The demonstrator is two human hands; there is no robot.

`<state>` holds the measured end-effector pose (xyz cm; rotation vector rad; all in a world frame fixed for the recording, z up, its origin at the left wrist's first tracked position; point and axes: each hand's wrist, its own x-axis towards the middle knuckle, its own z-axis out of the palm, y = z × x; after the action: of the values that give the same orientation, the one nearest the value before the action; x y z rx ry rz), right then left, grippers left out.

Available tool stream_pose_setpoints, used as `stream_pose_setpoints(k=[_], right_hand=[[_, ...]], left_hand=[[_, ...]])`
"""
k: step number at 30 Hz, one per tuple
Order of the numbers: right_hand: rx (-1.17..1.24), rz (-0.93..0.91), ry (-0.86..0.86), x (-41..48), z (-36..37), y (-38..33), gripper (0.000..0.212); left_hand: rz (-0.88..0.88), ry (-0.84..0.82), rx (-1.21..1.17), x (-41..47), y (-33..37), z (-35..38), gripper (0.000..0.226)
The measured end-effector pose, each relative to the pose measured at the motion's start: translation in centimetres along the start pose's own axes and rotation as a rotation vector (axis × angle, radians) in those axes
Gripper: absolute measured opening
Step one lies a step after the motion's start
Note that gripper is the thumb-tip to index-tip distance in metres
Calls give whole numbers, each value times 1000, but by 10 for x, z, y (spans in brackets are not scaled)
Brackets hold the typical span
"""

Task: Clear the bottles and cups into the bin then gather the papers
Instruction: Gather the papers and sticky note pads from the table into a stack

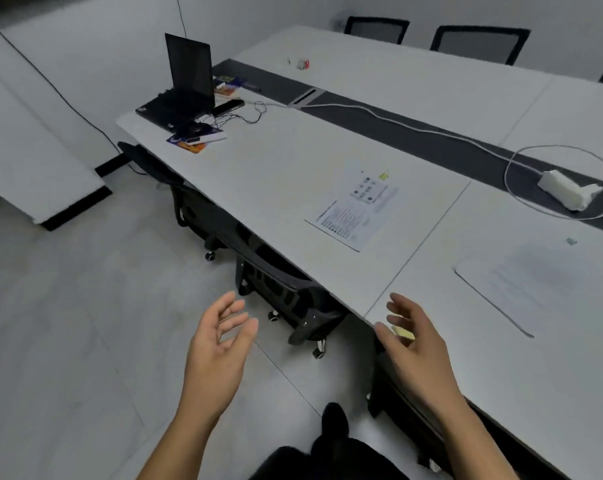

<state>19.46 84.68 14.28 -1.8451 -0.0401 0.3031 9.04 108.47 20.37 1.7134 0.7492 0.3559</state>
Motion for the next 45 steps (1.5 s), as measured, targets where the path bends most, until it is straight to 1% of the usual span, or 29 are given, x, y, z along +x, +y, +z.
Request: stream_pose_setpoints(k=[2, 4, 8, 9, 13, 15, 17, 19, 21, 23, 24, 25, 26, 28, 30, 32, 34, 35, 36, 37, 38, 39, 41, 43, 45], right_hand=[[-13, -15, 40, 30, 3, -20, 46], [-28, -15, 92, 55, 2, -32, 47], [-99, 78, 185, 106, -1, -21, 53], [-122, 124, 216, 116, 0, -14, 55], [-155, 424, 381, 144, 16, 31, 61], [-197, 566, 427, 153, 25, 53, 66], [-261, 742, 430, 156, 34, 79, 74], [-372, 902, 407, 154, 45, 109, 81], [-516, 969, 354, 152, 57, 131, 85], [-611, 937, 335, 151, 70, 143, 82], [-656, 887, 353, 154, 76, 146, 75], [-696, 856, 373, 158, 82, 146, 67], [-743, 821, 386, 164, 88, 145, 65], [-761, 770, 386, 175, 95, 142, 65], [-748, 727, 351, 189, 98, 141, 60], [-722, 727, 330, 200, 97, 144, 65], [-726, 718, 330, 208, 94, 146, 65], [-723, 707, 341, 210, 92, 146, 62], [-719, 686, 361, 210, 91, 147, 57], [-705, 664, 402, 208, 90, 147, 52], [-670, 644, 462, 205, 90, 146, 51], [-633, 638, 504, 201, 89, 144, 55], [-565, 669, 553, 197, 89, 138, 61], [-524, 727, 573, 194, 89, 136, 66], [-482, 752, 575, 192, 87, 134, 72]], left_hand=[[31, -47, -5, 45, 20, 10, 44], [36, -128, 18, 90, 35, 26, 46], [24, -295, 147, 180, 38, 78, 49], [34, -338, 190, 202, 36, 93, 49], [56, -599, 423, 287, 11, 165, 58], [122, -716, 603, 328, -9, 204, 68], [231, -811, 858, 365, -34, 240, 77], [311, -865, 1115, 393, -58, 270, 80], [330, -909, 1310, 414, -82, 292, 78], [275, -968, 1398, 421, -103, 302, 78], [263, -997, 1419, 418, -113, 301, 79], [273, -1025, 1434, 411, -121, 297, 80], [299, -1052, 1441, 402, -127, 291, 80], [338, -1098, 1435, 384, -135, 271, 80], [329, -1131, 1424, 368, -138, 248, 80], [300, -1158, 1429, 358, -141, 229, 80], [282, -1163, 1420, 353, -140, 216, 79], [269, -1134, 1390, 353, -138, 212, 78], [254, -1069, 1345, 354, -137, 210, 78], [228, -970, 1298, 356, -135, 209, 78], [178, -856, 1255, 360, -133, 211, 81], [103, -758, 1219, 364, -131, 214, 86], [-49, -646, 1176, 371, -127, 225, 100], [-114, -595, 1171, 376, -124, 236, 109], [-134, -566, 1152, 380, -122, 246, 109]])
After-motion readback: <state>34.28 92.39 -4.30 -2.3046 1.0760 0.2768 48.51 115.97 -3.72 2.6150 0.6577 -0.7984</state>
